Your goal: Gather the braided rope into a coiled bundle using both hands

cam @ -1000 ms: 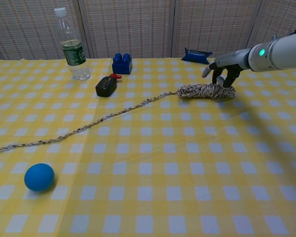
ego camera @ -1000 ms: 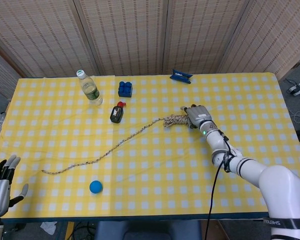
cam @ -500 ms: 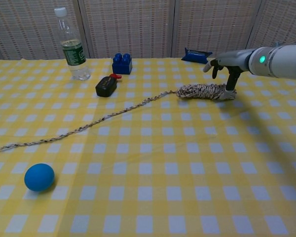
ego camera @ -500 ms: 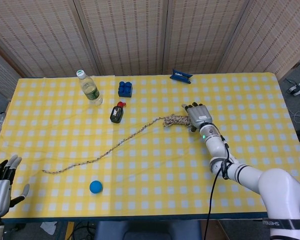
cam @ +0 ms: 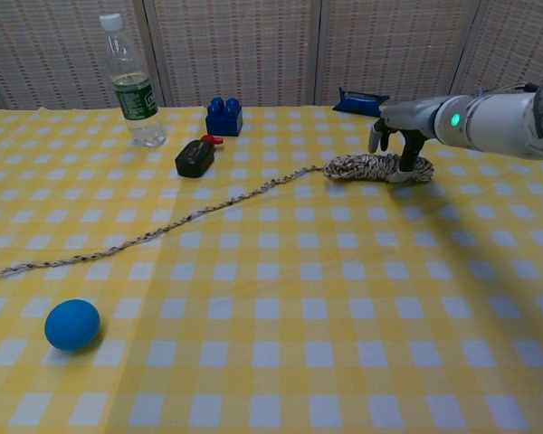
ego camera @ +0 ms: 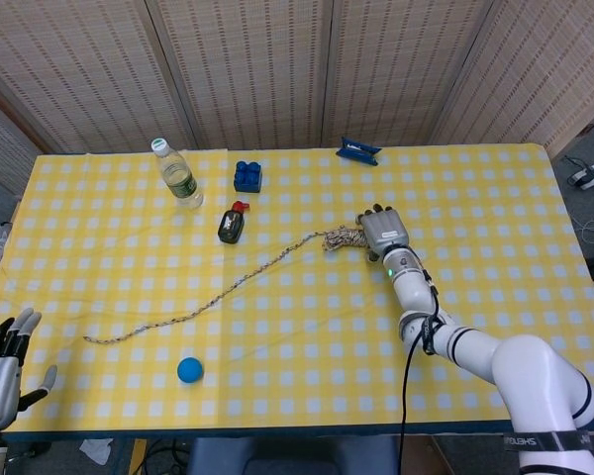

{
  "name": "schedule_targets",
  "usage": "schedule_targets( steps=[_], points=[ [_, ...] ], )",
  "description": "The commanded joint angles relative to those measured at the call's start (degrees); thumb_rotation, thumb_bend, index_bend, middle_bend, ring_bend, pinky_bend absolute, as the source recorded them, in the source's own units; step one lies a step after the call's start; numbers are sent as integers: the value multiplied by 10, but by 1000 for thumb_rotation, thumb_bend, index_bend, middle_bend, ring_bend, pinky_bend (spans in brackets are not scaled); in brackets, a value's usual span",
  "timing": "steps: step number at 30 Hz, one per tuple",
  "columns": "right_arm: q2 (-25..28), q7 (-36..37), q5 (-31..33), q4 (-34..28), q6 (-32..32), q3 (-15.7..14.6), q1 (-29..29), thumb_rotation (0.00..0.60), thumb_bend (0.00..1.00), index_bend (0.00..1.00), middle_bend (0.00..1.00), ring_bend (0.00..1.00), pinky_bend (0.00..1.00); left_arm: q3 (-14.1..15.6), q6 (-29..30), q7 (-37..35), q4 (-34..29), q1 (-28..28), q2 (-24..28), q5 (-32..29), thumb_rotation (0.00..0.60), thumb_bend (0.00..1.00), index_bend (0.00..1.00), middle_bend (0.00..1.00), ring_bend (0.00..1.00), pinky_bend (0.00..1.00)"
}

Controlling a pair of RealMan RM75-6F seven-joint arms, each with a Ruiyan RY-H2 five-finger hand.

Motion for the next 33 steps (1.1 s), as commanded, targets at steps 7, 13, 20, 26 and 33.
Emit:
schedule_targets(
  steps=[7,13,20,26,33],
  points=[
    [-25,-28,31,33,-11,10,6,600,227,269,269,92,177,0,-2,2,2,0,-1,-1,600,364,110,85,60,66],
    [-42,-29,33,57,-17,23,7,600,227,300,302,122,179,-1,-3,2,2,0,-2,-2,600,364,110,85,59,66],
    [-57,-27,25,77,-20,34,2,600,227,316,330,162,201,0,-6,3,2,-1,-2,-3,600,364,113,85,58,66],
    [-68,-18,14,95,-24,44,-4,600,241,359,377,214,254,0,-8,3,3,-2,-4,-3,600,364,117,85,59,66],
    [-76,0,-16,110,-25,57,-14,600,304,457,468,307,355,0,-11,2,5,-4,-7,-4,600,364,117,85,59,66]
  ],
)
